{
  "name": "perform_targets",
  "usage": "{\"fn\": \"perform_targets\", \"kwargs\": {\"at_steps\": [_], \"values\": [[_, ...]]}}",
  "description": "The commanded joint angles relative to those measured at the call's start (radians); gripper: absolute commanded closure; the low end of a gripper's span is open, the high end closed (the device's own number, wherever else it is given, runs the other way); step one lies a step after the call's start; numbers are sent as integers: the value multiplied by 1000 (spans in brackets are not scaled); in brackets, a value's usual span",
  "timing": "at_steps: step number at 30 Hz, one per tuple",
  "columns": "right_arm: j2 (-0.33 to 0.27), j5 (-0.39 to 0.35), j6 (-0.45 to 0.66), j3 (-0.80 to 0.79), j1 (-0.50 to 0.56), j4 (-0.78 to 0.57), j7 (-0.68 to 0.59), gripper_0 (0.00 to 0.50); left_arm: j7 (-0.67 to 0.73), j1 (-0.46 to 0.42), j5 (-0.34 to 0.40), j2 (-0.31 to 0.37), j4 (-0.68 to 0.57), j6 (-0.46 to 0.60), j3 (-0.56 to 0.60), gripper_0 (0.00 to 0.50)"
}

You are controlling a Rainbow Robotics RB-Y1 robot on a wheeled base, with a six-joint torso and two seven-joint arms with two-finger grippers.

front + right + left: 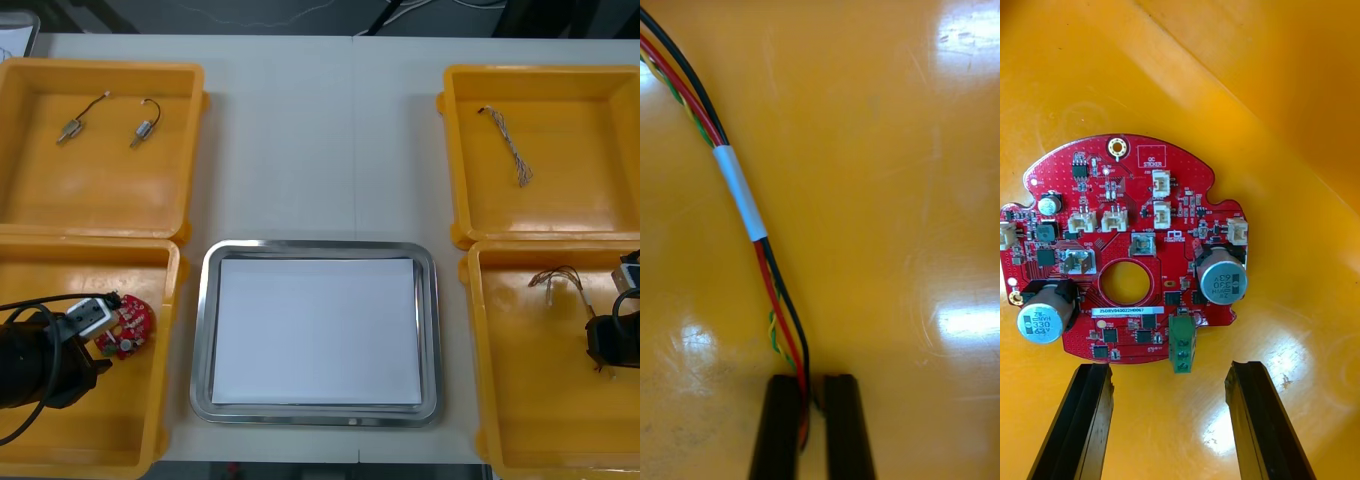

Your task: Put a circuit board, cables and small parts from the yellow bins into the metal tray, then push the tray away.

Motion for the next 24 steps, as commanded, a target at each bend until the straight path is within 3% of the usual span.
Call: {"fn": "perform_targets", "kwargs": {"at_steps": [1,13,18,24], "values": [[6,-10,-6,-1,-8,9,38,500,-51,-34,-15,-5,-2,24,-9,49],[5,-21,46,-23,-30,-52,45,500,-11,-66,-30,-35,-2,64,-32,65],[6,-31,152,-70,-44,-123,42,500,0,-74,-42,-46,-2,74,-43,67],[6,-45,266,-112,-44,-190,41,500,17,-80,-59,-49,-2,74,-59,108]]}}
